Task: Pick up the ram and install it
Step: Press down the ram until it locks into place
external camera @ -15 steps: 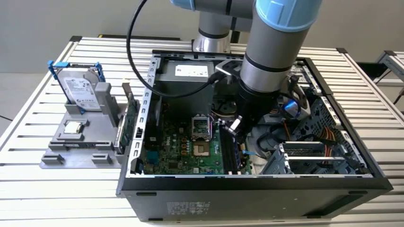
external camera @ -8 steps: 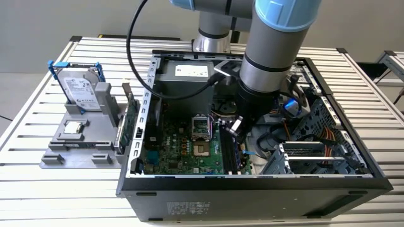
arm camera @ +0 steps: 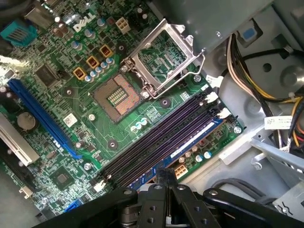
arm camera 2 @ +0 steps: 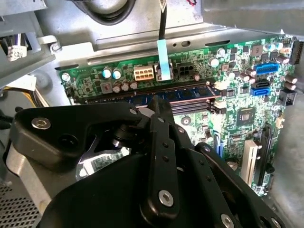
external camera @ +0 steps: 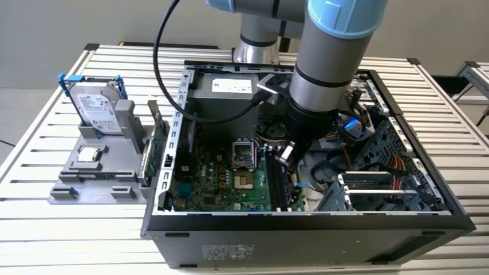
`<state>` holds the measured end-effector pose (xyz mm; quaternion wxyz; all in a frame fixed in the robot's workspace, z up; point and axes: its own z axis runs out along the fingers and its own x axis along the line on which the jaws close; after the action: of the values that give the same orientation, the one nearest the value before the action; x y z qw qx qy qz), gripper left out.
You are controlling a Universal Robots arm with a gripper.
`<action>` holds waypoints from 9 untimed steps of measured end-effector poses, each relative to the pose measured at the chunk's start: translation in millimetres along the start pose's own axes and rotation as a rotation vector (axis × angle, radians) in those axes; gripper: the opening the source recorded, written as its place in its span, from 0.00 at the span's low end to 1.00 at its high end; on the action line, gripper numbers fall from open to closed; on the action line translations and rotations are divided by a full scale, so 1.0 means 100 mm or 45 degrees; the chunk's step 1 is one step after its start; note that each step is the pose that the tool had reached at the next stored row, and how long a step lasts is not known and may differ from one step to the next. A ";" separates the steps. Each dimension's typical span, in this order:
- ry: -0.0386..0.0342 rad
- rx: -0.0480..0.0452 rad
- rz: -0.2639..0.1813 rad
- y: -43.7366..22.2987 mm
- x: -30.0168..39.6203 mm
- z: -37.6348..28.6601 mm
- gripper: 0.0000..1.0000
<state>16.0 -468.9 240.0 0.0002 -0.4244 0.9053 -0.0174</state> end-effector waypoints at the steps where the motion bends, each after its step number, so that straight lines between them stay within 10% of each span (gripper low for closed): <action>1: -0.0004 0.000 -0.011 0.001 0.000 0.000 0.00; 9: -0.0031 0.002 -0.100 0.002 0.001 0.000 0.00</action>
<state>15.8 -468.8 240.0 0.0009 -0.4598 0.8878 -0.0174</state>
